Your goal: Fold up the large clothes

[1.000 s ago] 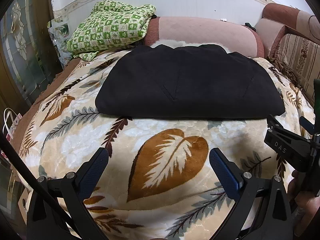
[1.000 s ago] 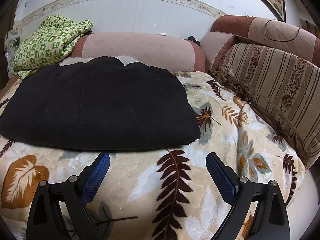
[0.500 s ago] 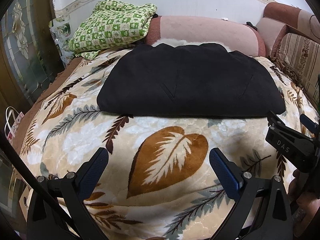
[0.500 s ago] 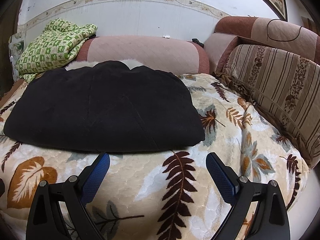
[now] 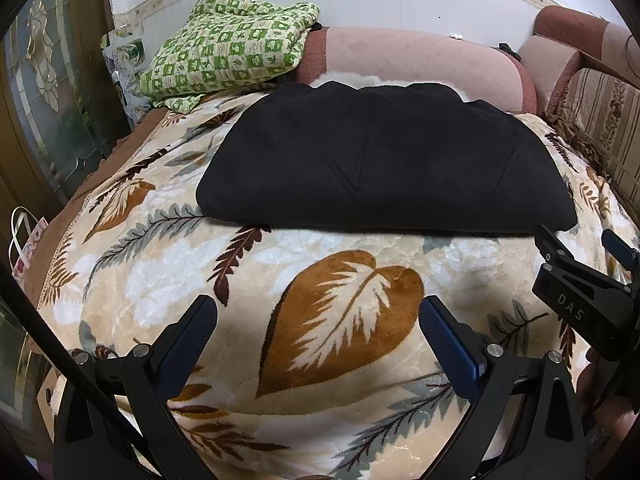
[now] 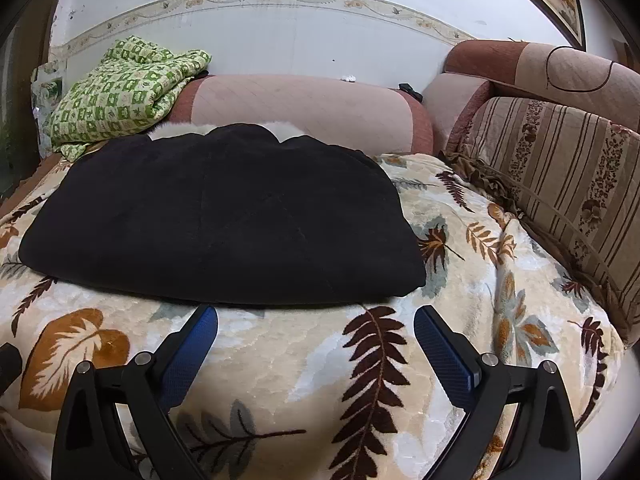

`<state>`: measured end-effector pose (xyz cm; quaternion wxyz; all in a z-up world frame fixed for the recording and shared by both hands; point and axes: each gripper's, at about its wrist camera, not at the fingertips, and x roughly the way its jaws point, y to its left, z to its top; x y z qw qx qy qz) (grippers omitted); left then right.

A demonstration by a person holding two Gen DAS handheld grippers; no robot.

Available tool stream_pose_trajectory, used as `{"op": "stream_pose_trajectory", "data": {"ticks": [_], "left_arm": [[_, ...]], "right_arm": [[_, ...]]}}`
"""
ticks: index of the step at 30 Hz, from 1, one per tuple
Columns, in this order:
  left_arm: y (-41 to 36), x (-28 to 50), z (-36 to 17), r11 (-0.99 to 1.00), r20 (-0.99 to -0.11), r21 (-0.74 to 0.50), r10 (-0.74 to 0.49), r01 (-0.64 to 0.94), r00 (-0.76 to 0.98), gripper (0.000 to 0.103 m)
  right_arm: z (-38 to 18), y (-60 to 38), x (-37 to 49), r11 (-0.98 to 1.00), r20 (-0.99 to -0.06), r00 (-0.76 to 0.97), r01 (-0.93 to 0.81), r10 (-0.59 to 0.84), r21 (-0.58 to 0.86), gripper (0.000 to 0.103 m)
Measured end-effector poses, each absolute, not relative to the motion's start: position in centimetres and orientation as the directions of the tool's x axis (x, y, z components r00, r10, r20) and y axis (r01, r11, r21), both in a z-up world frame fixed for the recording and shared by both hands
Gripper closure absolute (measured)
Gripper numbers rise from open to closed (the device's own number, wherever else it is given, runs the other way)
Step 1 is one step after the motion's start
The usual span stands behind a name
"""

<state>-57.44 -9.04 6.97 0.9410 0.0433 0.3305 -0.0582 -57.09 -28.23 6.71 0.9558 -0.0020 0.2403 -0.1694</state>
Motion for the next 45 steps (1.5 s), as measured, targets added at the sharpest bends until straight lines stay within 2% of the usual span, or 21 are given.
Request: {"op": "stream_pose_trajectory", "data": {"ticks": [9, 27, 34, 45], "left_arm": [[-8.9, -57.1, 6.7, 0.99, -0.634, 0.039, -0.08, 0.135, 0.769, 0.003], [-8.7, -56.8, 6.2, 0.99, -0.65, 0.022, -0.09, 0.137, 0.754, 0.003], [-8.3, -57.5, 7.2, 0.991, -0.592, 0.034, -0.086, 0.131, 0.802, 0.003], [-8.8, -60.2, 9.7, 0.994, -0.548, 0.055, -0.051, 0.096, 0.835, 0.003]], "right_arm": [[7.2, -27.6, -57.8, 0.951, -0.415, 0.858, 0.299, -0.304, -0.079, 0.002], [7.6, -27.3, -58.2, 0.957, -0.388, 0.876, 0.282, -0.287, -0.071, 0.001], [7.4, -27.5, -57.8, 0.946, -0.393, 0.862, 0.312, -0.32, -0.085, 0.001], [8.2, -28.7, -58.7, 0.941, -0.358, 0.875, 0.337, -0.328, -0.037, 0.001]]}}
